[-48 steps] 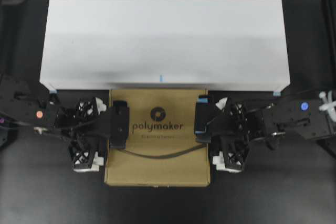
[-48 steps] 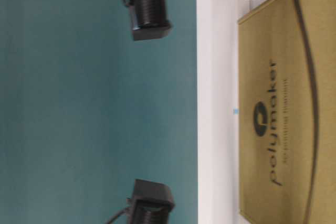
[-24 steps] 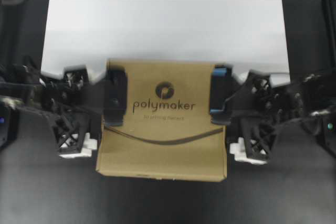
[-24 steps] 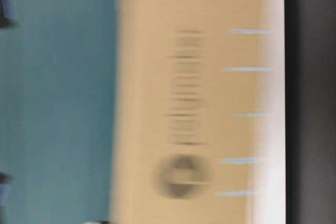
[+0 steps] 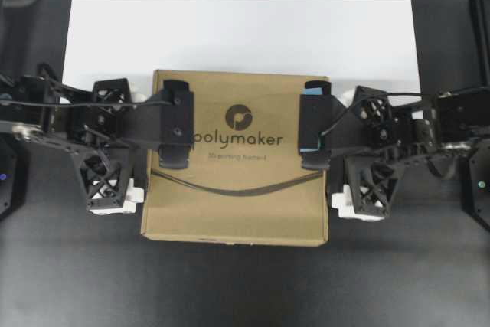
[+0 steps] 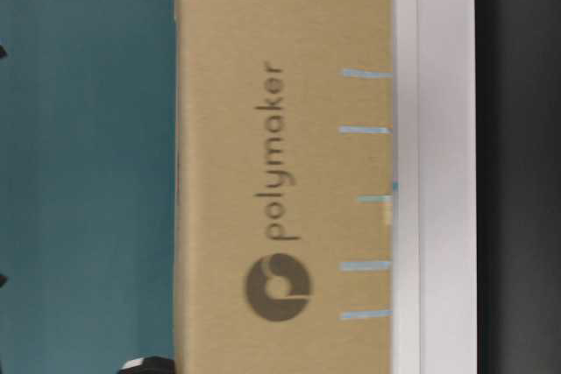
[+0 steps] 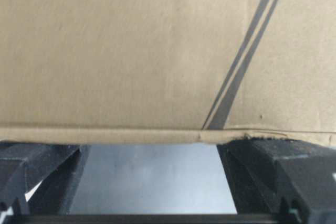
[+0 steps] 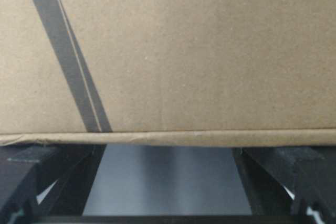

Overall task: Place the cardboard box on the stand after clamping it between your arms.
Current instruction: 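Lift the clamped box and carry it back over the white stand, then lower the box onto the white stand between both grippers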

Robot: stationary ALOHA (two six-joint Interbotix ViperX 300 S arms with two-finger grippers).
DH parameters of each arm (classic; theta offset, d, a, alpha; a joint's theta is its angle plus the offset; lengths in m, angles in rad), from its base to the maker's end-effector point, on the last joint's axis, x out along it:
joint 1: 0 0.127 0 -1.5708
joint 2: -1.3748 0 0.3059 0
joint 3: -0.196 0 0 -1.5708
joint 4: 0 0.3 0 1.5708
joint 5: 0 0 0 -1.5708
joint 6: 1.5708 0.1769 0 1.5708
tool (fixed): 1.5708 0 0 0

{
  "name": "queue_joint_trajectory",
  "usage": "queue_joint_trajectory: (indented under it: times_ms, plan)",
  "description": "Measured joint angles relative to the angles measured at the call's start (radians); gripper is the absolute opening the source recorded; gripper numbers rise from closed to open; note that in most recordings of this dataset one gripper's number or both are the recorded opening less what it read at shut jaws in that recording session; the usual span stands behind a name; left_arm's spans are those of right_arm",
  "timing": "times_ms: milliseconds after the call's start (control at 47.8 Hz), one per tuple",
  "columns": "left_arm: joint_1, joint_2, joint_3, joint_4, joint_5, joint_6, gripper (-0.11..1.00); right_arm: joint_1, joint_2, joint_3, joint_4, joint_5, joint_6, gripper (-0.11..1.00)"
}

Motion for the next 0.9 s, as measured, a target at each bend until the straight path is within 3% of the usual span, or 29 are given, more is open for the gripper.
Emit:
queue_joint_trajectory:
  times_ms: [230,649,900]
  plan:
    - [0.067,0.021,0.008,0.005,0.0,0.064,0.85,-0.081,0.028,0.002,0.011,-0.014,-0.1,0.84]
    - [0.261,0.083,-0.008,0.011,-0.015,0.198,0.83,-0.244,0.081,0.0,0.048,-0.04,-0.247,0.84]
    - [0.371,0.153,-0.051,0.015,-0.015,0.255,0.83,-0.348,0.152,-0.048,0.058,-0.04,-0.387,0.84]
